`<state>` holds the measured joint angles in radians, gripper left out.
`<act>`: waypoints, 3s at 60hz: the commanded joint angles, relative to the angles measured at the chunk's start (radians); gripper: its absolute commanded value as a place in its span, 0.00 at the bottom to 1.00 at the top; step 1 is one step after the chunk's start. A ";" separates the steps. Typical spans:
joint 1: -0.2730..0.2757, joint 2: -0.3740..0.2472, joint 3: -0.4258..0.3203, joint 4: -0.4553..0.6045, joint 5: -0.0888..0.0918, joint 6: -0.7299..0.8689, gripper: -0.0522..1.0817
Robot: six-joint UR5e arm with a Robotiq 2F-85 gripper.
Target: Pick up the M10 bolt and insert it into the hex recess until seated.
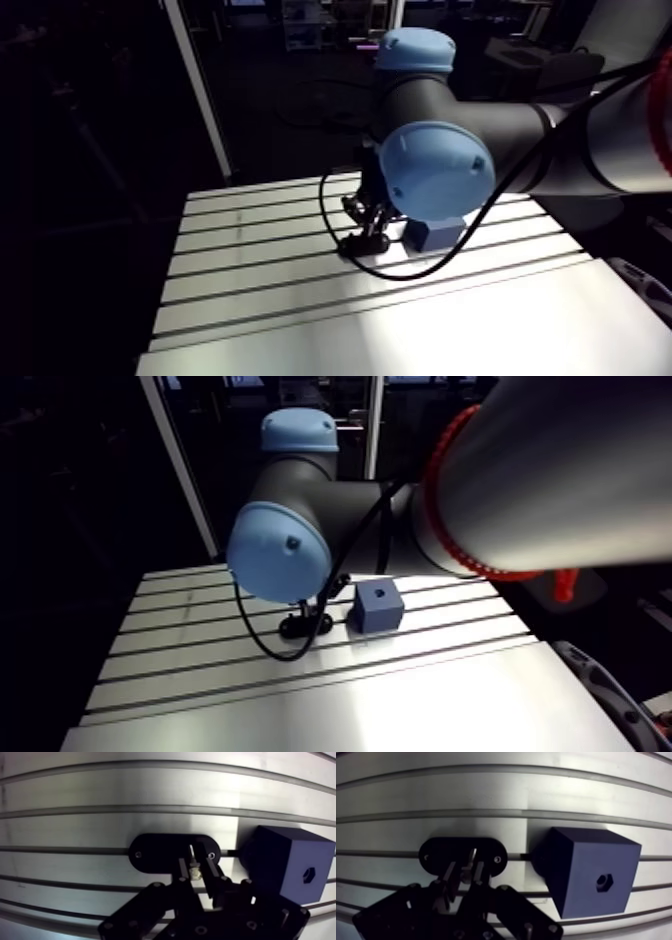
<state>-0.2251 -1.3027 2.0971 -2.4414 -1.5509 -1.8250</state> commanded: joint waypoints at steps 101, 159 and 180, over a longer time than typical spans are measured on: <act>-0.186 -0.002 -0.535 0.769 -0.081 -0.104 0.85; -0.188 0.036 -0.475 0.681 -0.078 -0.120 0.93; -0.182 0.035 -0.446 0.650 -0.067 -0.138 0.96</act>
<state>-0.4116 -1.2675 1.6414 -1.7679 -1.6243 -1.9557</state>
